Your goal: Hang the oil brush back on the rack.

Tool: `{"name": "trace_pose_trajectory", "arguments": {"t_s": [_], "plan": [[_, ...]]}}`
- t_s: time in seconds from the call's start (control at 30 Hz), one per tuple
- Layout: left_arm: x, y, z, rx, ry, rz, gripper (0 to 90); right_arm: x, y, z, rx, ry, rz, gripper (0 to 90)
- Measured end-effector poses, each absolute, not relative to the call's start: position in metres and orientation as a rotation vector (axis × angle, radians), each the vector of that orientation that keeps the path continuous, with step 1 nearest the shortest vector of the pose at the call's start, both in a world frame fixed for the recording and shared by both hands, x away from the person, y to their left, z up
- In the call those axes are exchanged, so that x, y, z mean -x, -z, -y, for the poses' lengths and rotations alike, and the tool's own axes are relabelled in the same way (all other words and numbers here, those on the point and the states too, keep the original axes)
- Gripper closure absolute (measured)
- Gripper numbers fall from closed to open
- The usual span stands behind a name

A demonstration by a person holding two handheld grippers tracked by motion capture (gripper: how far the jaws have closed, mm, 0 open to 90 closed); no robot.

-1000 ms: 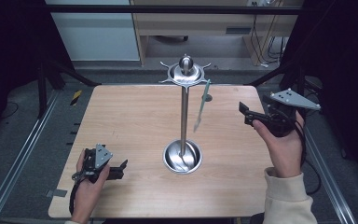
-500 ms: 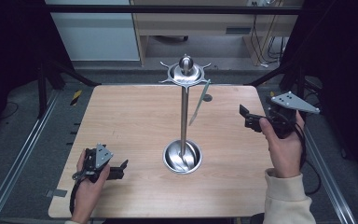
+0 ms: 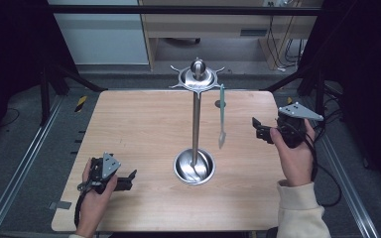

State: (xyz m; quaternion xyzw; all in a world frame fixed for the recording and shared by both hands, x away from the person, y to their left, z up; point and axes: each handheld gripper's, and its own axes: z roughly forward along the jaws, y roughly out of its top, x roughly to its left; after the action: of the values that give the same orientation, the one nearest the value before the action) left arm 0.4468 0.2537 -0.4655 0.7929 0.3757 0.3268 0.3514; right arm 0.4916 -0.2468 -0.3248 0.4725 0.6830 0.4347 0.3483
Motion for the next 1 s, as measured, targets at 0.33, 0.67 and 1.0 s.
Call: {"name": "trace_pose_trajectory", "arguments": {"t_s": [0.33,0.67,1.0], "plan": [[-0.447,0.466,-0.254,-2.059,-0.846,-0.970,2.0,-0.504,0.350,0.248,-1.283,-1.049,-1.849,12.8],[-0.448,0.466,-0.254,-2.057,-0.845,-0.974,2.1,-0.506,0.365,0.248,-1.298,-1.038,-1.881,12.9],[-0.448,0.466,-0.254,-2.061,-0.844,-0.971,2.0,-0.510,0.382,0.251,-1.319,-1.025,-1.893,12.6]]}}
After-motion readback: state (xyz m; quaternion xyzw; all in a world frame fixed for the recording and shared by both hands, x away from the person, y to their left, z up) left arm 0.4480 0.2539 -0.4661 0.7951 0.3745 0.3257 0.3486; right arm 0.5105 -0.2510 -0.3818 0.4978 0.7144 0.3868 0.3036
